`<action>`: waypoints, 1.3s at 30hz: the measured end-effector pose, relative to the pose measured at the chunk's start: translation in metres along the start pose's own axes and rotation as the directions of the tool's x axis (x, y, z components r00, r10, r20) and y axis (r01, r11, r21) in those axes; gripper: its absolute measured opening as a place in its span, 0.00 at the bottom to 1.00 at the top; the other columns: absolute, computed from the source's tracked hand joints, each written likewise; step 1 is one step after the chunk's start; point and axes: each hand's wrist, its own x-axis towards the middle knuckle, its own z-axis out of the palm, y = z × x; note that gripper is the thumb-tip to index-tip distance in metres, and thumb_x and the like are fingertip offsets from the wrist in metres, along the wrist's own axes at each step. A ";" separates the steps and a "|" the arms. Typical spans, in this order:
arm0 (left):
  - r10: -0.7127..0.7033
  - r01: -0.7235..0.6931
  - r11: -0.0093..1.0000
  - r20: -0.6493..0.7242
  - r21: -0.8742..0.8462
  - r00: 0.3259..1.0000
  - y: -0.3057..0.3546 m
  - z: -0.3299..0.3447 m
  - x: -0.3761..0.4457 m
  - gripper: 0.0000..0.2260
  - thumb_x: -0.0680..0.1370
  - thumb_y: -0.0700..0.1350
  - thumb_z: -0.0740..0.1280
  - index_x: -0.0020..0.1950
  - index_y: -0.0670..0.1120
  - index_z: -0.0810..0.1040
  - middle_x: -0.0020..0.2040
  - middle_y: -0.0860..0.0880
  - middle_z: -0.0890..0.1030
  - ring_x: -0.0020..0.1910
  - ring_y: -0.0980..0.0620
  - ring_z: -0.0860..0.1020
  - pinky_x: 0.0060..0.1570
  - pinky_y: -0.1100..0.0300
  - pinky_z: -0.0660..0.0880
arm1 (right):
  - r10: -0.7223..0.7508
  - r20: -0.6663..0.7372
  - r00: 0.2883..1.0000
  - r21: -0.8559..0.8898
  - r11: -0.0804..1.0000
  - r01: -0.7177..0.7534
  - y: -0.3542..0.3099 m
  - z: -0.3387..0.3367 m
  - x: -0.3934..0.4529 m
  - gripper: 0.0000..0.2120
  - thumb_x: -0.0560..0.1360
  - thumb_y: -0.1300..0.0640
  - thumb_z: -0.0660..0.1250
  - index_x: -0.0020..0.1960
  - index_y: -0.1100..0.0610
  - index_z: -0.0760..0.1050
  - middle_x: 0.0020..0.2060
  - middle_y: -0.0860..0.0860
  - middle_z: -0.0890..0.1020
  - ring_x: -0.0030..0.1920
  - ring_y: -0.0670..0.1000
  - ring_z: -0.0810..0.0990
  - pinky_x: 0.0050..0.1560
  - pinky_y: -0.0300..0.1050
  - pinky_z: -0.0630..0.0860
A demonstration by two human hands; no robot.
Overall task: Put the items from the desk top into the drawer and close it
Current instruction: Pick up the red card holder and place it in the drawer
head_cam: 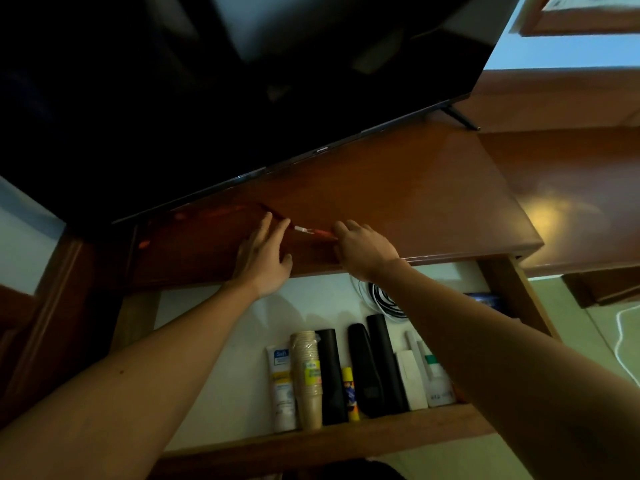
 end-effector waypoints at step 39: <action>0.068 -0.026 0.818 0.050 -0.575 0.996 0.110 -0.076 -0.039 0.06 0.80 0.39 0.67 0.46 0.48 0.81 0.42 0.51 0.82 0.43 0.53 0.82 0.43 0.61 0.77 | -0.192 0.104 0.976 0.994 0.056 -0.094 0.012 -0.079 -0.072 0.04 0.79 0.65 0.65 0.52 0.59 0.75 0.48 0.58 0.82 0.47 0.56 0.83 0.46 0.49 0.82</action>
